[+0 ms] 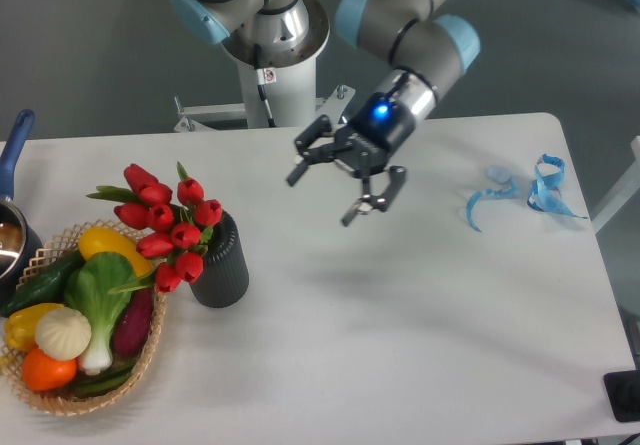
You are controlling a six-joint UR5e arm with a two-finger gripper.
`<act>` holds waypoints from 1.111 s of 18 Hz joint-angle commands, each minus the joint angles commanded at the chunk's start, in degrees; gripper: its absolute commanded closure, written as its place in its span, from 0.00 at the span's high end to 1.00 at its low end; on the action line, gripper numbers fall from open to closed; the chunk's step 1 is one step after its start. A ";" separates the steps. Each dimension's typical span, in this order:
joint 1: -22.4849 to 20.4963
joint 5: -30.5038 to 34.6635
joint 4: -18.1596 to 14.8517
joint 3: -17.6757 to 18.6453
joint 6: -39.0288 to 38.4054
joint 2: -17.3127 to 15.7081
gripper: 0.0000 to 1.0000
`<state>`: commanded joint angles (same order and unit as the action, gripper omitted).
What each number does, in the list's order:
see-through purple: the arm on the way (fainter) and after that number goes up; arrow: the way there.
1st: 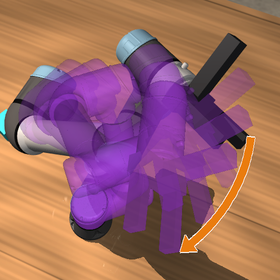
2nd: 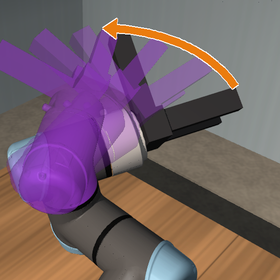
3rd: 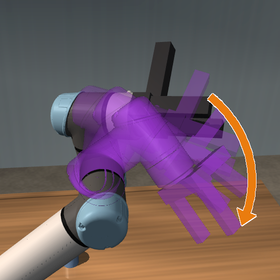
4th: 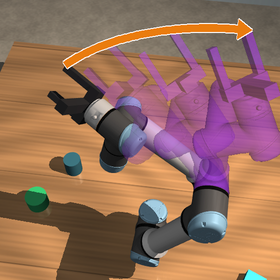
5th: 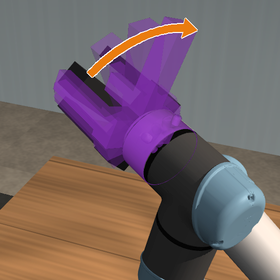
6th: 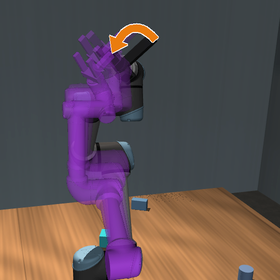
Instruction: Insert the flowers into the vase
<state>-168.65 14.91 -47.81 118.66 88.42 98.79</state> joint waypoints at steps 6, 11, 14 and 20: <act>-0.54 22.67 0.00 -6.07 -4.29 2.55 1.00; 0.43 38.05 0.00 -8.88 -7.56 2.64 1.00; 2.53 47.46 -0.26 -11.16 -7.39 3.25 1.00; 6.23 61.88 -0.44 -12.05 -6.59 4.05 1.00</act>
<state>-162.43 76.79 -48.25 106.61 81.83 102.83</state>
